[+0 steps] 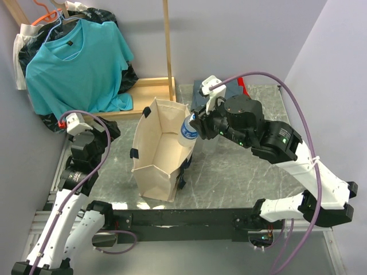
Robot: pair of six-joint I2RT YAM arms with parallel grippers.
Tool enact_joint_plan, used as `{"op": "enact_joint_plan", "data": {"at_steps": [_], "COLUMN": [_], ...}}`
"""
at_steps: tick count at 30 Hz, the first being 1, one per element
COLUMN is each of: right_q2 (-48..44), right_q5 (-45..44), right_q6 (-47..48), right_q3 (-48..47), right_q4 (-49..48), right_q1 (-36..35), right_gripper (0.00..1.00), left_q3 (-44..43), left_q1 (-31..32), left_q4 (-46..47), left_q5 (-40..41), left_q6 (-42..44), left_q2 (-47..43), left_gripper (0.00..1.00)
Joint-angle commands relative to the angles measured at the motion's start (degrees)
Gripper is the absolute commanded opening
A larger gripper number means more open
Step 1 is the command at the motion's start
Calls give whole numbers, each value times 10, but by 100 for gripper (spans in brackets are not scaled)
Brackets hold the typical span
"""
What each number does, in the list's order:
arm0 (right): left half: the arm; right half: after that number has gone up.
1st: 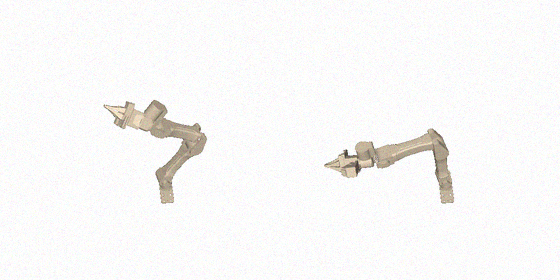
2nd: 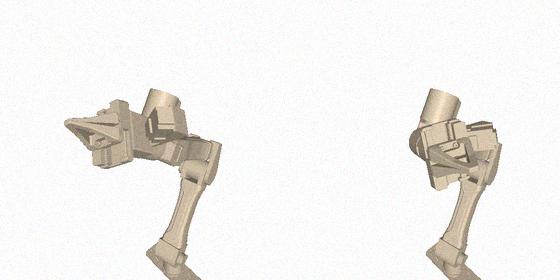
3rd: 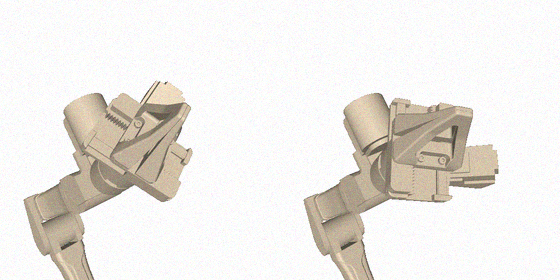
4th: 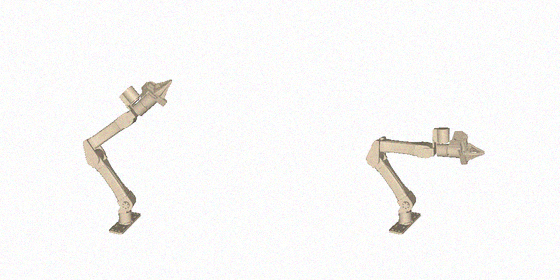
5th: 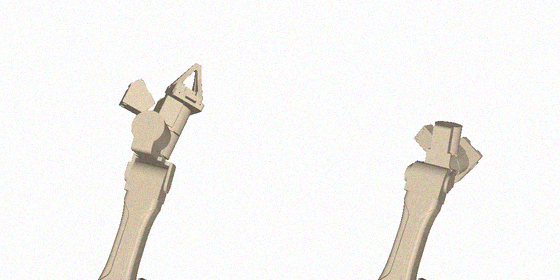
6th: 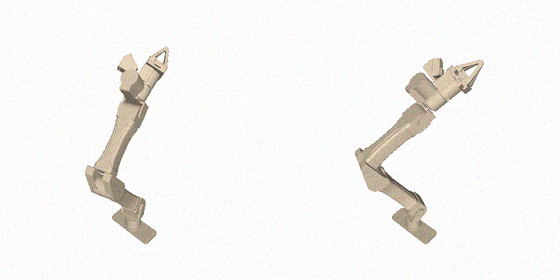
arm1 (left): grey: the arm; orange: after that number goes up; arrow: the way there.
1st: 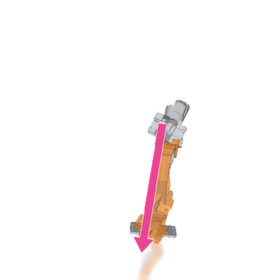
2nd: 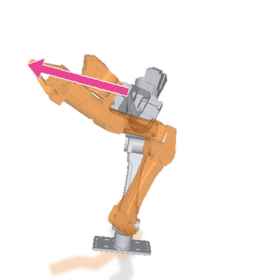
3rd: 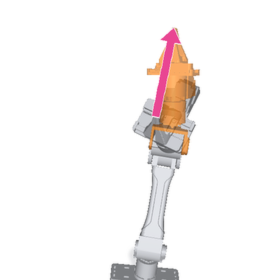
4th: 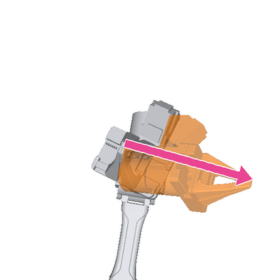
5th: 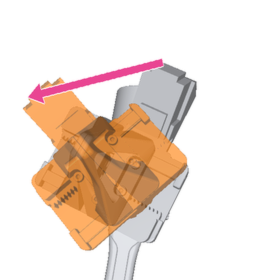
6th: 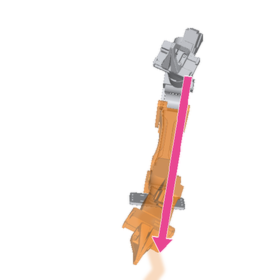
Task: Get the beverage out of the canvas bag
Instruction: Place the drink at the center of the board.
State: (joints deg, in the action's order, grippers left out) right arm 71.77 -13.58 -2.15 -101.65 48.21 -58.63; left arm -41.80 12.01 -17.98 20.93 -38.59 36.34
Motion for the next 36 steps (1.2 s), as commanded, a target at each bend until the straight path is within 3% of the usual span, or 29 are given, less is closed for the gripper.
{"op": "enact_joint_plan", "data": {"at_steps": [1, 21, 36], "right_q2": [-51, -86, -79], "right_q5": [-46, -77, -261], "right_q6": [5, 48, 74], "right_q3": [-8, -25, -22], "right_q4": [-122, -162, -164], "right_q1": [-3, -3, 4], "right_gripper": [0, 0, 0], "left_q3": [-19, -6, 0], "left_q1": [-1, -1, -1], "left_q4": [16, 20, 31], "left_q5": [19, 22, 17], "left_q6": [10, 1, 6], "left_q2": [1, -1, 9], "left_gripper": [96, 96, 96]}}
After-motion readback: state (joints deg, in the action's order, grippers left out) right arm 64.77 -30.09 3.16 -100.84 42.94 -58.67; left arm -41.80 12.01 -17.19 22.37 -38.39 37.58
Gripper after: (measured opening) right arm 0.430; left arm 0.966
